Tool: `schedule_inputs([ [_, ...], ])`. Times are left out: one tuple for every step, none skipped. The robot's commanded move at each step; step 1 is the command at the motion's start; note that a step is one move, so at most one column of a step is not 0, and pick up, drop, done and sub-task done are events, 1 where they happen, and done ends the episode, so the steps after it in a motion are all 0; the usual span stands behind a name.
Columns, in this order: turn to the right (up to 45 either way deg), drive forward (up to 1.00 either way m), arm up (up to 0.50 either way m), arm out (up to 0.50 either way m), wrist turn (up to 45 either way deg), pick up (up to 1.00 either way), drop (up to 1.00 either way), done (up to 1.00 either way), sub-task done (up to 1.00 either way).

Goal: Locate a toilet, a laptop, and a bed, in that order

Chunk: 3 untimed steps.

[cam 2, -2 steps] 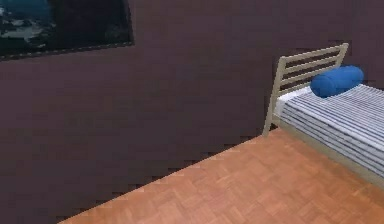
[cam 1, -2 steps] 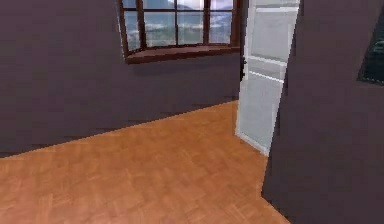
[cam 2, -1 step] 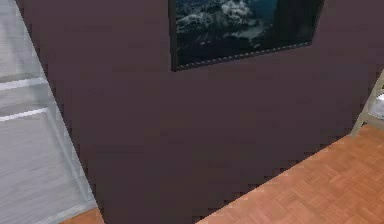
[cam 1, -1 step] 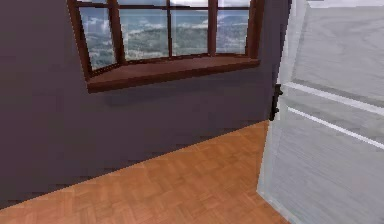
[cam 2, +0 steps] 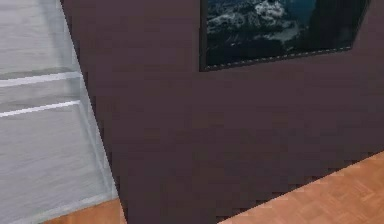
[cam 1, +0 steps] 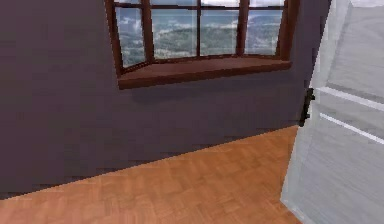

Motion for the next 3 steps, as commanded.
schedule_inputs([
  [0.0, 0.2, 0.0, 0.0, 0.0, 0.0, 0.0, 0.0, 0.0],
  [9.0, 0.0, 0.0, 0.0, 0.0, 0.0, 0.0, 0.0, 0.0],
  [0.0, 0.95, 0.0, 0.0, 0.0, 0.0, 0.0, 0.0, 0.0],
])
